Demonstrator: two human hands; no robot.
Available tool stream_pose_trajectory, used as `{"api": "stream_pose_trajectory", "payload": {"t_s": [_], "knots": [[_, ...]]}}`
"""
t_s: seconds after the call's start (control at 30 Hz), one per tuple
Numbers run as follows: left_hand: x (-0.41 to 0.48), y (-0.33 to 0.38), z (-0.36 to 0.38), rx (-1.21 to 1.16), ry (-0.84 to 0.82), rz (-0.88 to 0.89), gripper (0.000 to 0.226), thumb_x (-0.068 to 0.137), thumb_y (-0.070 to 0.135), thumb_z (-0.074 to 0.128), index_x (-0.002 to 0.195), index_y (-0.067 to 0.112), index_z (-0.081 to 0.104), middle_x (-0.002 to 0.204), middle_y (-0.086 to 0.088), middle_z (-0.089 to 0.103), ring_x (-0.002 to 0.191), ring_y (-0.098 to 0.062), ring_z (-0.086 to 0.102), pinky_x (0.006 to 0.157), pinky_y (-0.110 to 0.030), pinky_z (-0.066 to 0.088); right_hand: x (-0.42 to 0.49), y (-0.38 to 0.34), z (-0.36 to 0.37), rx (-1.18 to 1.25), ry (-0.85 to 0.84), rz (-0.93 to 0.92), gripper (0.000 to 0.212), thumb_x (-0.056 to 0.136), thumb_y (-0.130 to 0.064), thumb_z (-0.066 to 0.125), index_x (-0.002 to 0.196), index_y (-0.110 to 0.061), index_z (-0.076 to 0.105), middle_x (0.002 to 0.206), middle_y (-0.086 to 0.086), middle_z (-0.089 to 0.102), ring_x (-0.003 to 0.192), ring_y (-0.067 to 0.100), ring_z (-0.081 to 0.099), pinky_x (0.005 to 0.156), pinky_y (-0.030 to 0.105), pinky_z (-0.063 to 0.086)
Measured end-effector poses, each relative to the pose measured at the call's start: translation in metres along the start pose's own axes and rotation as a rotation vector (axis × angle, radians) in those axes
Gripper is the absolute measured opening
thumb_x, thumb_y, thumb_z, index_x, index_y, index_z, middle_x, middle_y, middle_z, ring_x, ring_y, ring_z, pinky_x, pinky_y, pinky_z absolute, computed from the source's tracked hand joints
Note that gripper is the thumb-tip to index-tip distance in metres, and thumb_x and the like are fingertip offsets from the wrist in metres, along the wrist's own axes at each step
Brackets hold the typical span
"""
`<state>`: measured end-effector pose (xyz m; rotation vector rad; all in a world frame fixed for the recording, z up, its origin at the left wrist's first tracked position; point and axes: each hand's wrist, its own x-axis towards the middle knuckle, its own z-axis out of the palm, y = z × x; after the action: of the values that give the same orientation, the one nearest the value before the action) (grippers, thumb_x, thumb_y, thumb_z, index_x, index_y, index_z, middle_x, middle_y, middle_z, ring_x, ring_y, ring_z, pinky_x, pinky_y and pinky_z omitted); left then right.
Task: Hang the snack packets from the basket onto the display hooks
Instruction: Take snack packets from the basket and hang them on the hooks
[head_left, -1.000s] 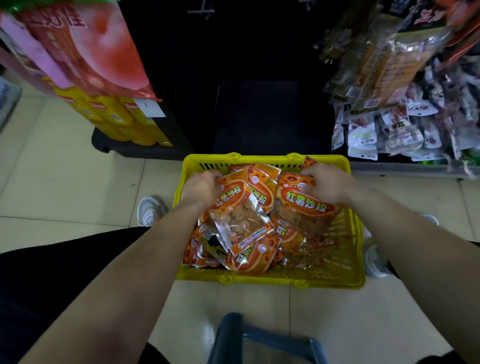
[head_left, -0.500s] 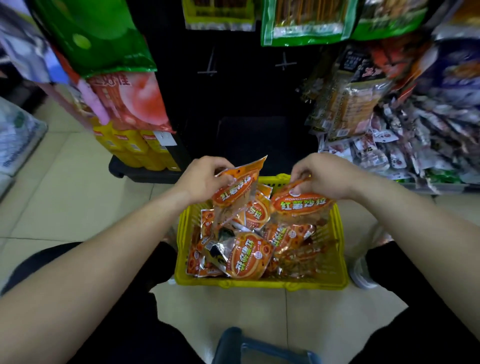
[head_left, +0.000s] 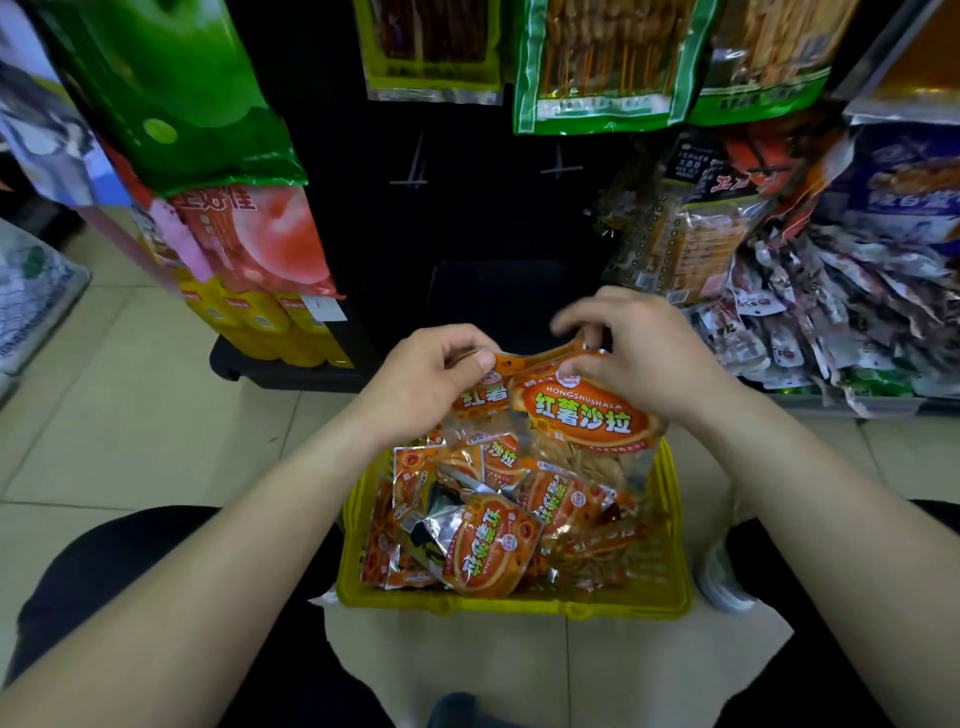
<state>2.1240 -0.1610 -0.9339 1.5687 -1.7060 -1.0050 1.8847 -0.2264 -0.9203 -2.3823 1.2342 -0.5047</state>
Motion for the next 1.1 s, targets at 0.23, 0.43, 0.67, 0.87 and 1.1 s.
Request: {"api": "stream_pose_trajectory", "payload": {"t_s": [0.23,0.43,0.67,0.87,1.1], "knots": [[0.021,-0.01,0.008,-0.065,0.002,-0.047,0.016,0.102,0.031,0.054,0.096,0.034,0.069,0.091,0.013,0.073,0.088,-0.003,0.07,0.071,-0.019,0.053,0.021,0.019,0.012,-0.041,-0.066,-0.003,0.029,0.079,-0.052,0.074,0.074,-0.029,0.058,0.087,-0.012,0.056,0.078,0.013,0.057,0.067,0.036,0.048],[0.033,-0.017,0.017,-0.07,0.031,-0.045,0.027,0.089,0.06,0.06,0.099,0.035,0.066,0.094,0.015,0.07,0.089,-0.001,0.068,0.072,-0.021,0.055,0.036,0.036,0.026,0.103,-0.094,0.157,0.045,0.068,-0.074,0.067,0.068,-0.03,0.057,0.063,-0.012,0.065,0.062,0.0,0.063,0.053,0.03,0.05],[0.039,-0.024,0.019,0.113,0.15,-0.006,0.035,0.075,0.068,0.067,0.095,0.039,0.063,0.088,0.02,0.068,0.084,0.003,0.067,0.066,-0.019,0.055,0.048,0.042,0.034,0.192,-0.146,0.194,0.048,0.065,-0.075,0.069,0.064,-0.028,0.06,0.067,-0.026,0.065,0.057,-0.007,0.062,0.048,0.022,0.04],[0.041,-0.029,0.018,0.243,0.049,-0.038,0.008,0.092,0.045,0.064,0.093,0.039,0.07,0.084,0.019,0.071,0.089,-0.004,0.066,0.082,-0.039,0.056,0.046,0.043,0.044,0.196,-0.2,0.223,0.051,0.061,-0.078,0.069,0.063,-0.027,0.061,0.065,-0.025,0.065,0.056,-0.005,0.064,0.048,0.022,0.044],[0.041,-0.03,0.006,0.161,0.091,-0.111,0.011,0.095,0.027,0.065,0.091,0.037,0.065,0.088,0.015,0.071,0.088,-0.003,0.067,0.076,-0.031,0.059,0.043,0.048,0.043,0.396,-0.257,0.12,0.023,0.077,-0.033,0.084,0.089,-0.032,0.064,0.08,-0.012,0.07,0.076,0.002,0.07,0.067,0.034,0.059]]}}
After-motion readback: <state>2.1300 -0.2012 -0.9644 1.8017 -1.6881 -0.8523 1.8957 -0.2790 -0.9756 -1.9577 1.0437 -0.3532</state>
